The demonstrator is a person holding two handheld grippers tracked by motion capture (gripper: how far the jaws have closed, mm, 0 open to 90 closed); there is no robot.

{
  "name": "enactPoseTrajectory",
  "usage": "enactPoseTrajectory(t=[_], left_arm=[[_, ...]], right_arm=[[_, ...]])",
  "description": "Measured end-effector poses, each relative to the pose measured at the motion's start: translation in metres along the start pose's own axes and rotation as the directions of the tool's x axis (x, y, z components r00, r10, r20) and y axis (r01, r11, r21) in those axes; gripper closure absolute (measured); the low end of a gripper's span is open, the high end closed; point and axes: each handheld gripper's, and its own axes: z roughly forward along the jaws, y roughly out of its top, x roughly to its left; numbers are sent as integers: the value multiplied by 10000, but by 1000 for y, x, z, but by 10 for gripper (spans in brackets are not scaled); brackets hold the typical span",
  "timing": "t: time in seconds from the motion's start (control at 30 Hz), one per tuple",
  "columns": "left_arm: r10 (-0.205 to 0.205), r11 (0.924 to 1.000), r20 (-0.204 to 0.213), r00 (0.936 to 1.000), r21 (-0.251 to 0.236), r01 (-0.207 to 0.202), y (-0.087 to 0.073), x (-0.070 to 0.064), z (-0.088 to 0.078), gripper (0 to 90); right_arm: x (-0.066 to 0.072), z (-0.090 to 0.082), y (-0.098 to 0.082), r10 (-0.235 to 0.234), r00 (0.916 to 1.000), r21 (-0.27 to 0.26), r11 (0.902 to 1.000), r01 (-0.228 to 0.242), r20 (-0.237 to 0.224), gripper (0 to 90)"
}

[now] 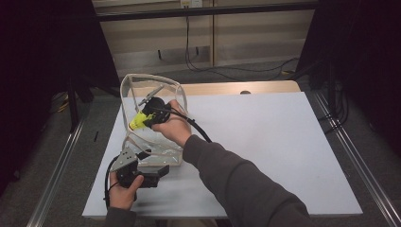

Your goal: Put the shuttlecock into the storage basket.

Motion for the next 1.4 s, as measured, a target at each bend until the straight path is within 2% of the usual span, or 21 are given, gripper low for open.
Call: enactPoseTrajectory(t=[0.87,1.4], left_arm=[[31,10000,-7,10000,89,-31,-1,0,0,36],[27,10000,-7,10000,36,-27,-1,1,0,36]], right_arm=[[5,18,-5,-187,9996,520,9984,198,-216,810],[6,27,-9,-147,9991,775,9968,178,-397,804]])
